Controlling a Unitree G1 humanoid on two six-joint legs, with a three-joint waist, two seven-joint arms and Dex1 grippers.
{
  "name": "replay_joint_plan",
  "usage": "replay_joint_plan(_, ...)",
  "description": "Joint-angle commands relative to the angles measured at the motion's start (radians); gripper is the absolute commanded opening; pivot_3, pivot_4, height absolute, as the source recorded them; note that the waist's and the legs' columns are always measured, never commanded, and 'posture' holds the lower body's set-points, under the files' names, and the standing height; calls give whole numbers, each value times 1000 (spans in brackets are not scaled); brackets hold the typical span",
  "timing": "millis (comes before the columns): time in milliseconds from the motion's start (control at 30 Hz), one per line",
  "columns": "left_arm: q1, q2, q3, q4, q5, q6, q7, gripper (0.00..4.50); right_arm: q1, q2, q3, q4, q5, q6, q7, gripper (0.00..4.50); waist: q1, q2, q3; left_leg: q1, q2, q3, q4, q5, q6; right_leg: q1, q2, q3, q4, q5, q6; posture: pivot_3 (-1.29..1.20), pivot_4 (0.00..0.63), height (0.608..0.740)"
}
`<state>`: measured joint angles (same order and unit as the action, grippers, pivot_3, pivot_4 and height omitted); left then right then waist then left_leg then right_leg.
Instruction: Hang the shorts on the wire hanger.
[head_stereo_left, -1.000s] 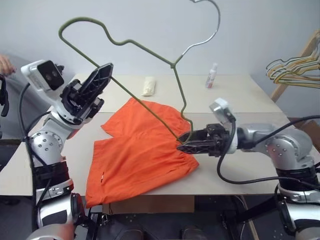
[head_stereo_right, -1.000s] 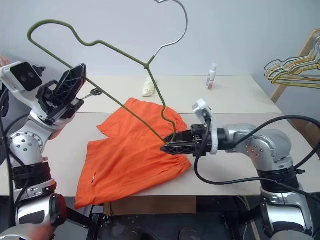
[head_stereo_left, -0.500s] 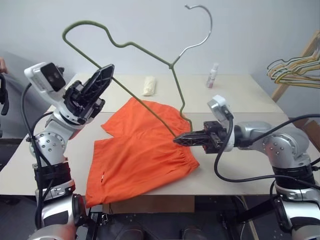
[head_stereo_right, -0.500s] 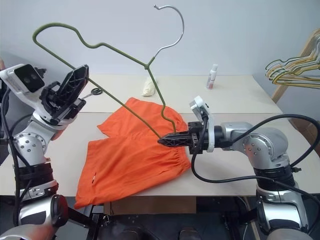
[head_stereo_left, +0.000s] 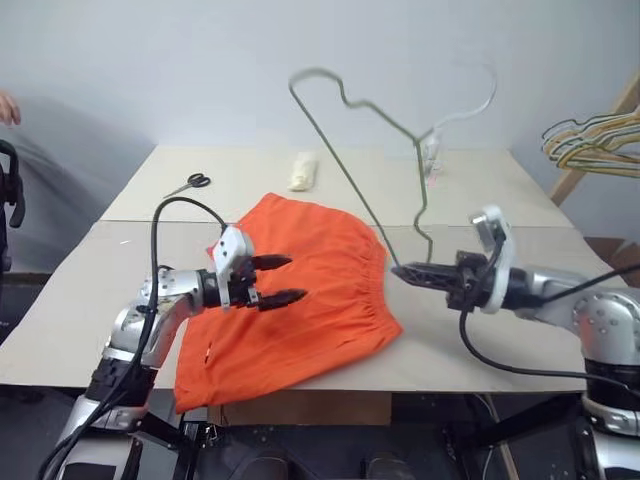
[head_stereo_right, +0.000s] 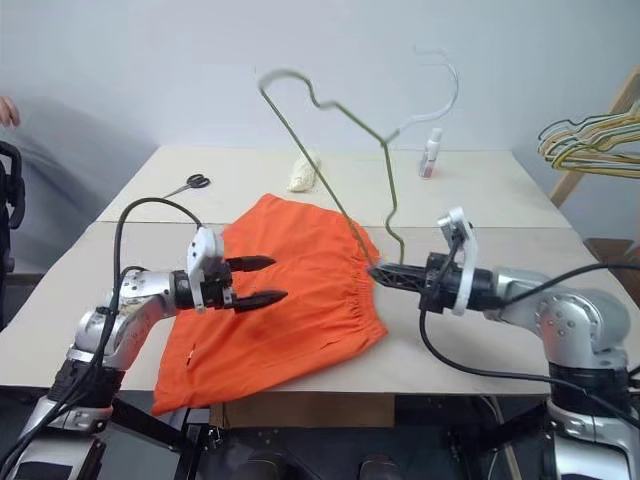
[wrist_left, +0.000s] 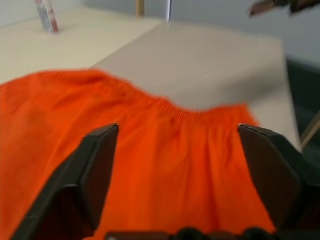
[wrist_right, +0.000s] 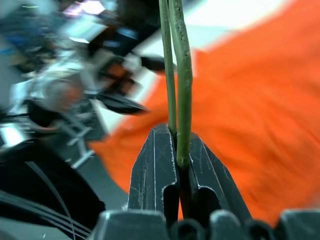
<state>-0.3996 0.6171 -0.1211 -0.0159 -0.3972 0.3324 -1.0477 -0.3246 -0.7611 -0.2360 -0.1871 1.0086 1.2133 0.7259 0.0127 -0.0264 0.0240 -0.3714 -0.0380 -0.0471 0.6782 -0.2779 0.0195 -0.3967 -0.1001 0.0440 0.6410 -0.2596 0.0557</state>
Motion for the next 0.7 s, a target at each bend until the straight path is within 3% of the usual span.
replay_joint_plan(33, 1, 53, -17, -60, 57, -86, -62, 4440, 123, -95, -62, -26, -29, 36, 3, 0, 1, 1, 0, 0, 0, 0, 0, 0, 0, 0, -1, 0, 0, 0, 0, -22, 0, 740)
replay_joint_plan(167, 22, 92, -44, -79, 97, -137, -117, 4440, 297, -156, -184, 33, 80, 143, 91, 0, 1, 2, 0, -2, 0, 1, -1, -1, 1, -1, -1, 0, -1, 0, 0, -34, 0, 740)
replay_joint_plan(333, 31, 93, -42, -94, 94, -133, -130, 4440, 397, -232, -224, 99, 148, 268, 206, 0, -14, 3, 0, 6, 2, 3, 1, -2, 3, 9, 1, 1, -2, 0, 1, -37, 0, 740)
replay_joint_plan(500, 43, 98, -44, -102, 102, -130, -134, 4440, 381, -282, -145, 221, 78, 282, 245, 0, -24, 3, 0, 8, 2, 5, 1, -2, 4, 10, 4, 1, -2, 0, 2, -32, 0, 740)
replay_joint_plan(700, 60, 92, -30, -114, 112, -129, -111, 4440, 304, -247, -62, 330, -24, 249, 219, 0, -25, 3, 0, 8, 3, 5, 1, -2, 4, 10, 4, 2, -1, 1, 2, -18, 0, 740)
